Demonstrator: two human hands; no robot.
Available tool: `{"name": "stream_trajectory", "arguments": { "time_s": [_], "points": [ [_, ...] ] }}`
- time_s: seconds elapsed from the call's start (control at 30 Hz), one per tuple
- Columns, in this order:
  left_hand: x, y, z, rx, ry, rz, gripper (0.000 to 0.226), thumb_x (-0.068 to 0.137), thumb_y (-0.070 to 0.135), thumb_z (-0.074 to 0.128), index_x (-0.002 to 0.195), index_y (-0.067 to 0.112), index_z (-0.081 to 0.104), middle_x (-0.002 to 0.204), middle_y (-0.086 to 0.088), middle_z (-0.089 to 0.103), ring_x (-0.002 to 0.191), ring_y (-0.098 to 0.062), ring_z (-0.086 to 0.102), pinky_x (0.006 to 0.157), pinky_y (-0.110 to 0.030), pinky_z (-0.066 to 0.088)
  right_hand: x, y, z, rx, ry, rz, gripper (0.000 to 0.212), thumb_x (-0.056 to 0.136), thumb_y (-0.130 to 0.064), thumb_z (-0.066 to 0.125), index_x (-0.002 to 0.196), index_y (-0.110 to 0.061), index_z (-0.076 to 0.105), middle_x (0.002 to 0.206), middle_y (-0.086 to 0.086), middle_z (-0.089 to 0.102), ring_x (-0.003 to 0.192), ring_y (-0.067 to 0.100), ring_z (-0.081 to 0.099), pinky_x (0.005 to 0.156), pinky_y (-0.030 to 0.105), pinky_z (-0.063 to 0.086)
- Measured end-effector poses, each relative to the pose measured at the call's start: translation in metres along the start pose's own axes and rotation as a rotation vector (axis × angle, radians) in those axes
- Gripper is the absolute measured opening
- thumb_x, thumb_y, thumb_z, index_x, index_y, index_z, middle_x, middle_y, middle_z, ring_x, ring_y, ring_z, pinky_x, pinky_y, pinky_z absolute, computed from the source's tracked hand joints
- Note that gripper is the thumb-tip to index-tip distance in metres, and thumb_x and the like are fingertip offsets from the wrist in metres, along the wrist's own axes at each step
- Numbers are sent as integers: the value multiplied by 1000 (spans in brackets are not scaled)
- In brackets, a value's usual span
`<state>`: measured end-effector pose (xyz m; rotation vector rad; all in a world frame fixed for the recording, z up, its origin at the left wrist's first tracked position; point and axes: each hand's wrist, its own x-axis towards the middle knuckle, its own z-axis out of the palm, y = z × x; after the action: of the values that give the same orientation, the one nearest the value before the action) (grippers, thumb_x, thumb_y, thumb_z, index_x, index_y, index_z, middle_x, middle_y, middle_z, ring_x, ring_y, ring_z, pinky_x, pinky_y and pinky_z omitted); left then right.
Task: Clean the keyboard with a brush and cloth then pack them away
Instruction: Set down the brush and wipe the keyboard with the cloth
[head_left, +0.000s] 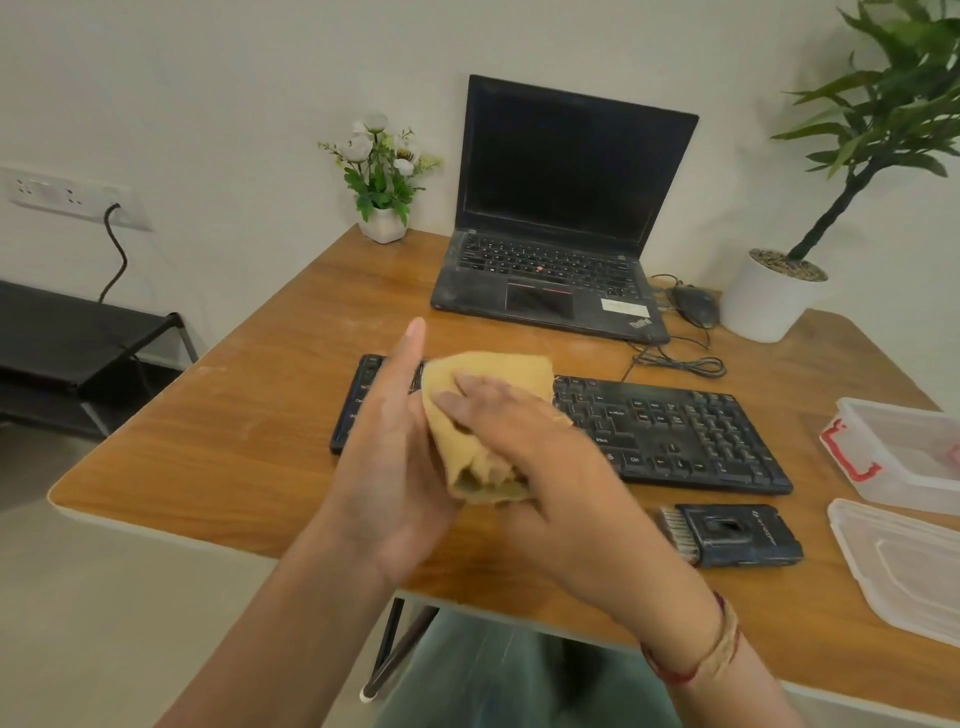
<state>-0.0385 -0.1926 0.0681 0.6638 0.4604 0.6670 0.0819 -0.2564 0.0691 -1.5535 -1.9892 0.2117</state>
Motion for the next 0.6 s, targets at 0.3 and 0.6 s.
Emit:
{"name": "stream_trajectory", "arguments": {
  "time_s": [0.3, 0.6],
  "points": [
    [-1, 15, -3, 31, 140, 7, 35, 87, 27, 59, 114, 6, 65, 102, -18, 71, 73, -29, 70, 64, -41, 58, 1, 19, -3, 1105, 521, 313, 79, 71, -59, 69, 137, -22, 48, 137, -4, 54, 127, 11, 50, 103, 32, 43],
    [9, 9, -1, 375, -14, 6, 27, 95, 20, 53, 118, 11, 64, 107, -12, 71, 92, -25, 69, 79, -39, 58, 10, 12, 18, 1721, 201, 663, 59, 62, -37, 82, 110, -6, 70, 116, 20, 66, 104, 33, 66, 86, 48, 55]
  ]
}}
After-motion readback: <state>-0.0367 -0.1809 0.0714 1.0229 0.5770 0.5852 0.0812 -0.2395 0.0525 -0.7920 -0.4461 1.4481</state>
